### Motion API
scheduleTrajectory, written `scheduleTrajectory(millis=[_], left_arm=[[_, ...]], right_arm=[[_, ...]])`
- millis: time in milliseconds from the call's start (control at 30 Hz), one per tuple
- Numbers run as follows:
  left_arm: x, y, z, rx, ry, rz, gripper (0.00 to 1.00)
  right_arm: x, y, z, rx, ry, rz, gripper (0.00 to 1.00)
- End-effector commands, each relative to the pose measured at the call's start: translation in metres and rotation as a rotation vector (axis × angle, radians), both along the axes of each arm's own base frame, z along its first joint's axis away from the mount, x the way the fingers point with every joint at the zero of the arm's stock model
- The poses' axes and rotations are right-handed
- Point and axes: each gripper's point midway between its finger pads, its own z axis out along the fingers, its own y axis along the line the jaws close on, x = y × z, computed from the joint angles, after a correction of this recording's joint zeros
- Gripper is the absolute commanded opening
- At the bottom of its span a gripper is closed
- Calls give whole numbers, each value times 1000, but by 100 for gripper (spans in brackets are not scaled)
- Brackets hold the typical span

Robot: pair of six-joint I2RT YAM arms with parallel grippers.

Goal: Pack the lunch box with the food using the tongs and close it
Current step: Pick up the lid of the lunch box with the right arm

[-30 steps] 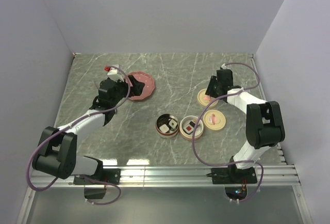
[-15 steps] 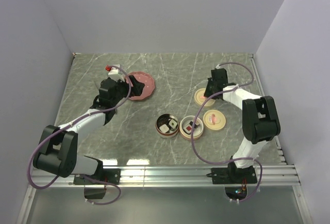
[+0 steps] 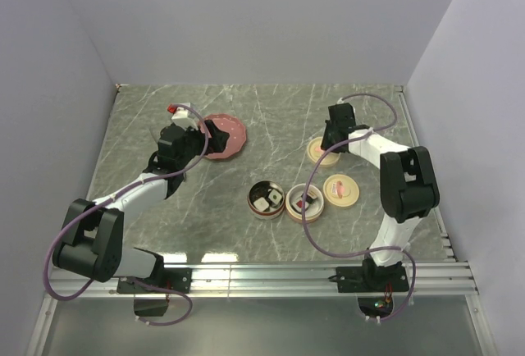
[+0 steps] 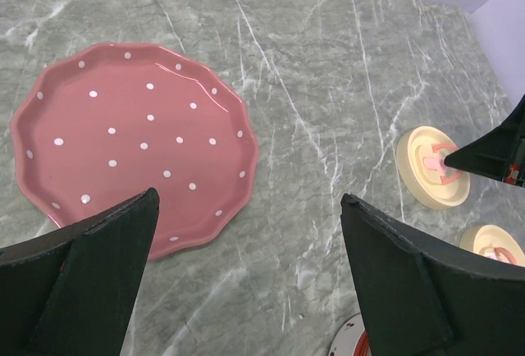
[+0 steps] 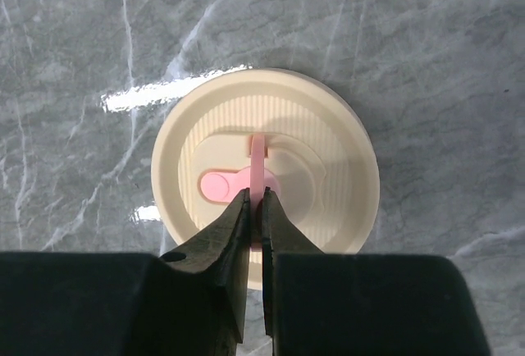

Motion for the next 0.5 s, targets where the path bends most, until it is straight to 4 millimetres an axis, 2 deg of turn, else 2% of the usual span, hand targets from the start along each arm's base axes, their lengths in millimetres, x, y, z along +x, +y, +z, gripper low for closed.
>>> scheduleTrajectory(millis=[0,67,167,267,367,467], left_arm=[[10,-1,20,-4,-66,10,98],[11,-1,18,-3,-65,14,98],[13,-1,16,-4,-69,14,98],[13,-4,12,-2,-59,1,98],[12,-7,10,-1,-57,-17,98],[8,-7,15,-17,-82,-26,97]], right_arm=[[19,-4,31,-81,-86,-20,0],[20,-6,43,-104,-121,-30,0],[15,-4,85,-98,-252,-39,0],[3,6,115,-44,-353,2,0],[-11,14,137,-9,-419,47,0],[-28,36,146,50,-443,136,0]])
